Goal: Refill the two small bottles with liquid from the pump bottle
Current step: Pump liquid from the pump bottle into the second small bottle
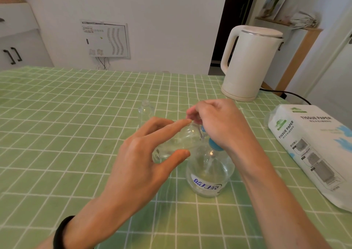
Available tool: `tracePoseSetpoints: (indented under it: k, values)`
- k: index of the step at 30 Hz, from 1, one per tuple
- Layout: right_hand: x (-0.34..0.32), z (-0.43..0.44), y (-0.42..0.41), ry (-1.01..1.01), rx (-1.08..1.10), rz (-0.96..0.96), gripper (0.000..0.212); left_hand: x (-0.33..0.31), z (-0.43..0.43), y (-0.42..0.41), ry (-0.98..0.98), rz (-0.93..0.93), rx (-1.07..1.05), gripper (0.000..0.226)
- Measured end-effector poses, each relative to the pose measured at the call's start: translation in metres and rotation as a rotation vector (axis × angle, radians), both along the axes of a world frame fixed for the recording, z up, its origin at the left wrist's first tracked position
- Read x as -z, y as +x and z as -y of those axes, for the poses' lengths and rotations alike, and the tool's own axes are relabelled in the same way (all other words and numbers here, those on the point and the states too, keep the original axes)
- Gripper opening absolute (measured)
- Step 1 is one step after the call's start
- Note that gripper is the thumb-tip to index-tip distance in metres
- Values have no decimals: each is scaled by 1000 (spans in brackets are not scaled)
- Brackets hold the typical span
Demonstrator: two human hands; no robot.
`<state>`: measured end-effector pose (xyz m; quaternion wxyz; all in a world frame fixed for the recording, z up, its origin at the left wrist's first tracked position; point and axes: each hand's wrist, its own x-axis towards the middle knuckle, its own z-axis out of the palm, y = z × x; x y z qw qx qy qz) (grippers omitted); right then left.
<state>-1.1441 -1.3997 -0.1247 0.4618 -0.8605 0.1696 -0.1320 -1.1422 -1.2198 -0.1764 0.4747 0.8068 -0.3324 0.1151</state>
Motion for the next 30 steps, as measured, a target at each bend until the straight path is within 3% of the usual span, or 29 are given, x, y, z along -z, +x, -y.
tracePoseSetpoints:
  k: [30]
  values:
    - [-5, 0, 2, -20, 12, 47, 38, -2, -1, 1, -6, 19, -3, 49]
